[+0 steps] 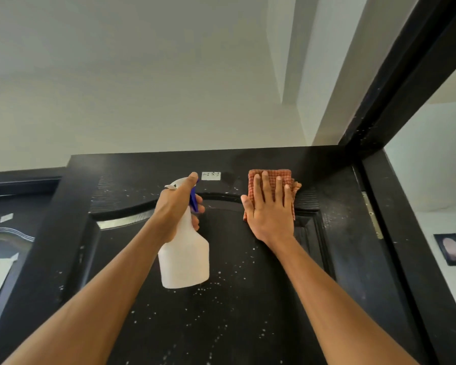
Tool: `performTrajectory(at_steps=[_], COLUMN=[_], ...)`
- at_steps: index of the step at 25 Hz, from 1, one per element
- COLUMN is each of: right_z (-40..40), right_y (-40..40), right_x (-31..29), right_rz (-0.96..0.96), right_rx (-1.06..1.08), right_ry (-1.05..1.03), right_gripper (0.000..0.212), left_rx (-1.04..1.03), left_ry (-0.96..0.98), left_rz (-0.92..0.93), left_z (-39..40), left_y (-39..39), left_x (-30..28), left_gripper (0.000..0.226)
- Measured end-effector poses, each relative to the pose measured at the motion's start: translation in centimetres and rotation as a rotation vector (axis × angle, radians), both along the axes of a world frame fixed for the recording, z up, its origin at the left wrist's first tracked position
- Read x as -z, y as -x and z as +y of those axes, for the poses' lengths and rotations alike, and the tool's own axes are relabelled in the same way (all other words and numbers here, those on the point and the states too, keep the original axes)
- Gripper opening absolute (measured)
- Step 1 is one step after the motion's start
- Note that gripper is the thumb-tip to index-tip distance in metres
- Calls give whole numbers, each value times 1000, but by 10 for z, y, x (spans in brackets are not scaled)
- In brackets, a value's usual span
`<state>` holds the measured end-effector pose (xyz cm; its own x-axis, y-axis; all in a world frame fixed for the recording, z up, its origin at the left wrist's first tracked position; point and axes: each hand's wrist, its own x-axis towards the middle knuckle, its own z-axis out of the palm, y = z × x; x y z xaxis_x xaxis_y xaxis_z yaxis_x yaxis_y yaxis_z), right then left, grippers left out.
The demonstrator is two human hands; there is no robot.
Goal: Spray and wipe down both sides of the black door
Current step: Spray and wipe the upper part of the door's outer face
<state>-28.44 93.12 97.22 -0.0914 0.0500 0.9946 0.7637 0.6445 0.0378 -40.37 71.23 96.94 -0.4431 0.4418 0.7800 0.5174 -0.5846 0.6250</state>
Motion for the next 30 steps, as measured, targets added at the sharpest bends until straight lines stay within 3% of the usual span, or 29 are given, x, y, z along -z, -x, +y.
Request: performTrajectory(at_steps=[3, 5, 11, 13, 16, 21, 24, 26, 30], right_z=[-24, -45, -102, -100, -80, -49, -63, -86, -119], right_y=[41, 67, 151, 149, 120, 73, 91, 128, 175], right_x=[3, -13, -51, -53, -59, -77, -96, -106, -93], right_rz=[144, 135, -404, -484, -287, 350, 461, 263, -472], right_rx=[-20, -70, -53, -32, -15, -44, -60, -76, -15], right_ry=[74, 149, -96, -152, -116, 237, 348, 255, -148], right_gripper=[80, 79, 69, 66, 66, 73, 76, 74, 68], left_rx=[-14, -42, -87, -91, -47, -17, -30, -37, -17], left_ry=[11, -4, -33, -32, -19, -29, -51, -73, -53], left_rz=[62, 56, -4, -28, -5, 12, 33, 36, 19], left_z=[-10, -21, -47, -49, -49, -59, -70, -76, -77], left_y=[18, 32, 89, 101, 106, 126, 145, 154, 151], left_x=[-5, -6, -2, 0, -1, -3, -4, -5, 2], left_gripper=[40, 39, 49, 49, 41, 40, 42, 45, 45])
